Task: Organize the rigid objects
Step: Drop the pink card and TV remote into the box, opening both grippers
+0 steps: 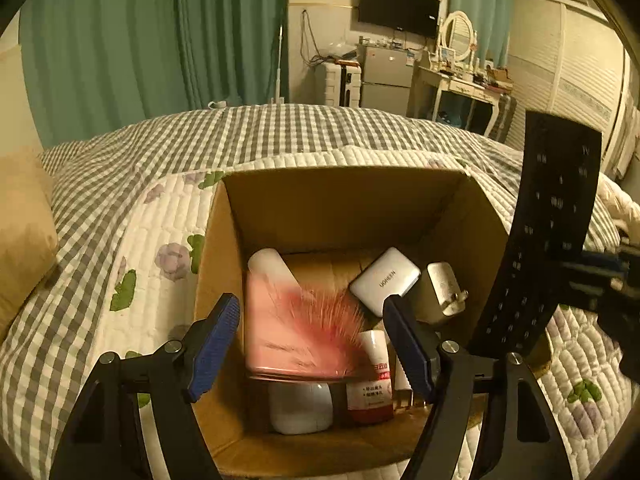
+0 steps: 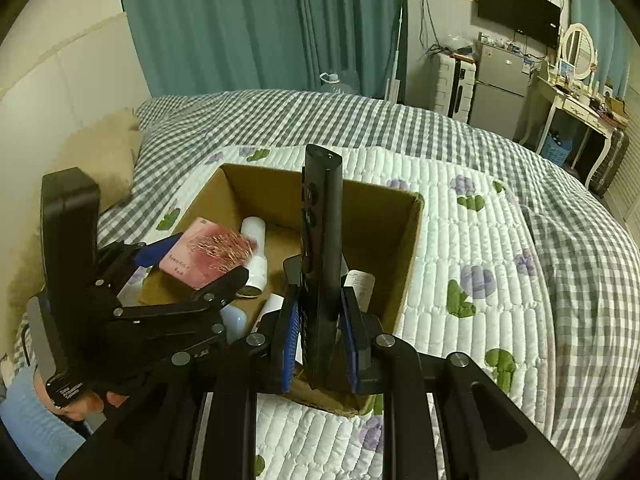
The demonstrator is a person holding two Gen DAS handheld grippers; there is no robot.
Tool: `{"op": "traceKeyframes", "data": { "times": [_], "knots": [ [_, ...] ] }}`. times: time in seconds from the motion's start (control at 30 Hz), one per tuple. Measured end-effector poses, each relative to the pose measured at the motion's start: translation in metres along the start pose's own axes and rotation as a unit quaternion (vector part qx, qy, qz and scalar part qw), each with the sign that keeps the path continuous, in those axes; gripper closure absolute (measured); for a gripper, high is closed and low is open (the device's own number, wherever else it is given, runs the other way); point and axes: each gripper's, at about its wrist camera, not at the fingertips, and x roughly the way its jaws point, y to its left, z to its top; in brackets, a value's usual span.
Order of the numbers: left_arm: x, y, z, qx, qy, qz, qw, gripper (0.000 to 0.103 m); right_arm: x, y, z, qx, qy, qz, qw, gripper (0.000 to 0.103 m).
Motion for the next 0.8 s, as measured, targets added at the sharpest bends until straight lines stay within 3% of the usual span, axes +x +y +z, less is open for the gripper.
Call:
{"op": "traceKeyframes", "data": {
  "times": [0.3,0.53,0.67,0.77,0.8],
  "knots": [
    [-0.028,0.02,0.016,-0.01,-0.024,0.009,0.9996,0.025,0.01,0.007,0.004,-0.007,0.014,0.007,1.0,0.084],
    [-0.039,0.036,0.016,-0.007,-0.035,0.02,0.9992,0.025,0.059,0.021,0.002,-0.007,0.069,0.023,0.997,0.084],
    [-0.041,0.043,0.011,-0.009,-0.035,0.022,0.9991,0.025,0.073,0.027,0.004,-0.005,0.062,0.01,0.998,0.083],
    [-0.045,0.046,0.01,-0.013,-0.035,0.024,0.999,0.025,0.064,0.022,0.012,0.033,0.018,0.024,0.999,0.064],
    [-0.047,0.047,0.011,-0.013,-0.036,0.025,0.999,0.025,0.056,0.021,0.015,0.041,0.003,0.032,0.999,0.063]
  ]
}}
